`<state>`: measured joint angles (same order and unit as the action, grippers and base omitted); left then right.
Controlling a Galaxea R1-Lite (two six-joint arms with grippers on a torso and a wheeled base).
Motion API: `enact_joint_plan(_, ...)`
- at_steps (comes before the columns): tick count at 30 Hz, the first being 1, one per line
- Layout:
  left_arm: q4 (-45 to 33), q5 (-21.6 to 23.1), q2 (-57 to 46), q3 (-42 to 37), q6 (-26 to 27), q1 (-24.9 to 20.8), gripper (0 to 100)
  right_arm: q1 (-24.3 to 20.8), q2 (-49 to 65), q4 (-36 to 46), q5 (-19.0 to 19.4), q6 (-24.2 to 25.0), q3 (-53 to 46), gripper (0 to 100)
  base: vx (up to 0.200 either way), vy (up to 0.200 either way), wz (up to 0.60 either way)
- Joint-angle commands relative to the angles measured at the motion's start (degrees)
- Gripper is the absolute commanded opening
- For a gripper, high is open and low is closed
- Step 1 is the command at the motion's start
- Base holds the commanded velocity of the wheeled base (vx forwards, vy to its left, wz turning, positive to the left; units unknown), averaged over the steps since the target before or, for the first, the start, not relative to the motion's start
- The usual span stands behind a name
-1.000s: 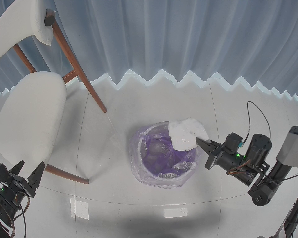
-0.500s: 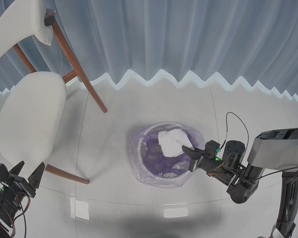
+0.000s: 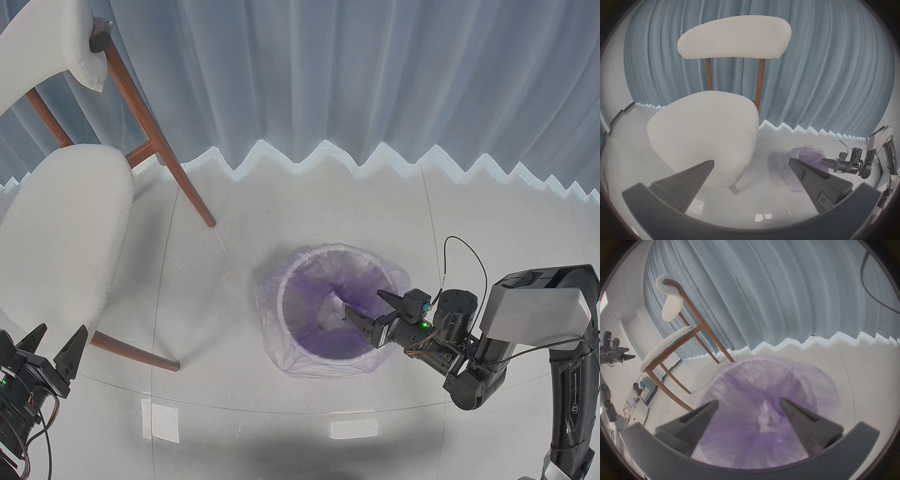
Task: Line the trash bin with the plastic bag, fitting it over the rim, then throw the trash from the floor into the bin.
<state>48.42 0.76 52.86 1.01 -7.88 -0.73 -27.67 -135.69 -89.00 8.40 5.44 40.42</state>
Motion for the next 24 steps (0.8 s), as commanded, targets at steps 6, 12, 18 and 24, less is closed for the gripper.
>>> enact_joint_plan(6, -0.17, -0.14, -3.02, -1.01, -0.12, 0.38, 100, -0.01, 21.35, -0.73, -4.88, 1.95, -13.71, 100, 0.000, 0.000, 0.00)
enact_joint_plan(12, -7.99, 0.04, -10.85, -1.01, -0.30, -0.24, 100, 6.75, 45.08, -0.64, -6.82, 2.39, -34.36, 100, 0.000, 0.000, 0.00)
enact_joint_plan(18, -29.96, 0.91, -35.72, -1.01, -1.09, 0.20, 100, 25.21, 70.48, 5.60, -3.30, 2.30, -40.42, 100, 0.000, 0.000, 0.00)
enact_joint_plan(24, -45.61, 9.44, -52.86, -0.66, -0.47, 1.17, 100, 26.88, 93.51, 29.77, -2.95, -0.43, -40.42, 100, 0.000, 0.000, 0.00)
